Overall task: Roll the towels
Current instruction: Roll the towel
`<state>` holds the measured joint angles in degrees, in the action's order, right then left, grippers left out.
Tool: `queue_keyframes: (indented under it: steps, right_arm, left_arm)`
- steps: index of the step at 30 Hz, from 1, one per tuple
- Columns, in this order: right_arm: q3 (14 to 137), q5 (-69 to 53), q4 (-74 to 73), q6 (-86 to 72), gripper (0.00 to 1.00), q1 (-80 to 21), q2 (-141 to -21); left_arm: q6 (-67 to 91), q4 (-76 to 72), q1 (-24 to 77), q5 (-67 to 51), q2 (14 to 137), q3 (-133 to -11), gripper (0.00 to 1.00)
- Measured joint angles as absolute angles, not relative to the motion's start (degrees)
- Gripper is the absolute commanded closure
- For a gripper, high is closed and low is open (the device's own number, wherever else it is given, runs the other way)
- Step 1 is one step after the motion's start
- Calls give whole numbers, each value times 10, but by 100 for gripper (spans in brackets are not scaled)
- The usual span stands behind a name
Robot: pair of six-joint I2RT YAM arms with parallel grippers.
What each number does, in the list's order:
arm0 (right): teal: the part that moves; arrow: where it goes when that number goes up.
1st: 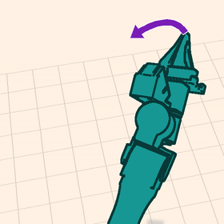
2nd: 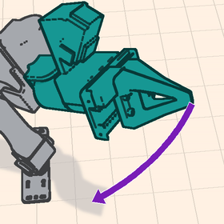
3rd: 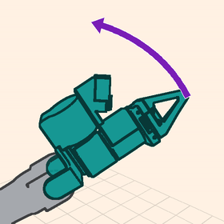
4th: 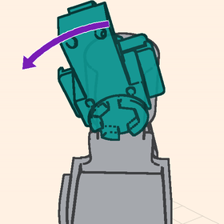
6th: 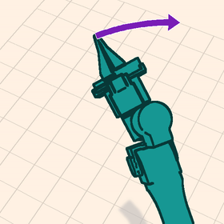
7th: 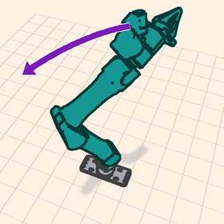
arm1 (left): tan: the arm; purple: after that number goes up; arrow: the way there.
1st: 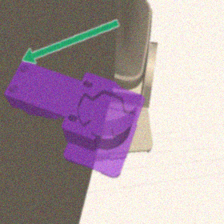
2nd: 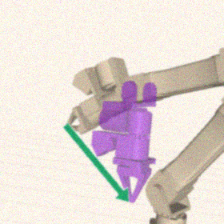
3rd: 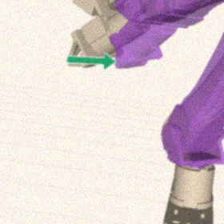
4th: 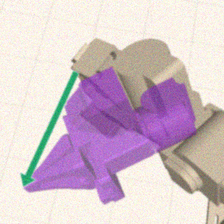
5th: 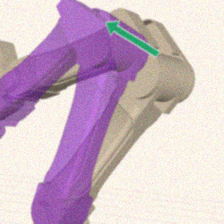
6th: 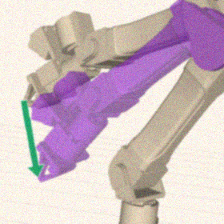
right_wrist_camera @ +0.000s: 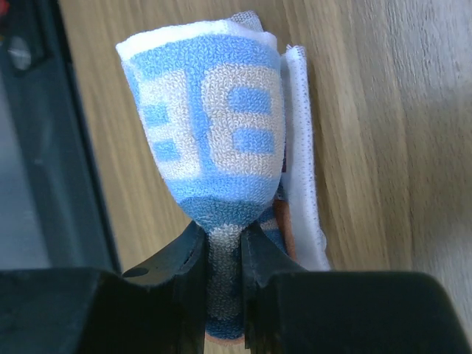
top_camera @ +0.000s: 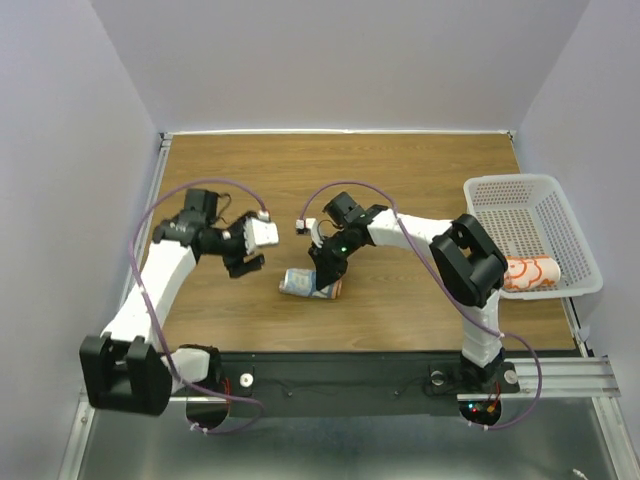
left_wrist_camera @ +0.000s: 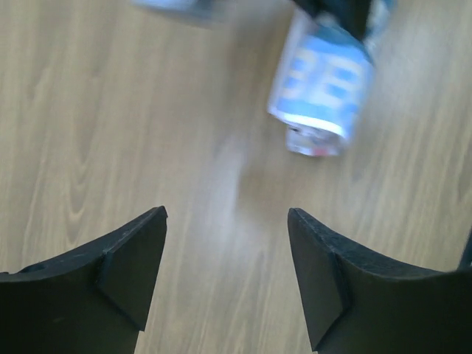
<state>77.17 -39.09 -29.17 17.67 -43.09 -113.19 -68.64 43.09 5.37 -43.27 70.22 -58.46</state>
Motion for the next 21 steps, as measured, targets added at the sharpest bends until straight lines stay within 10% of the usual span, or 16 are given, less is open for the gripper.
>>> queue_keyframes:
  steps: [9,21]
  right_arm:
    - [822,-521,-351,162,100,-381,-1206]
    - [847,-562,-408,173,99,-379,-1236]
  left_arm:
    - [-715,363,263,-308,513,-394,15]
    - [-681,179,397,-219,621,-345,15]
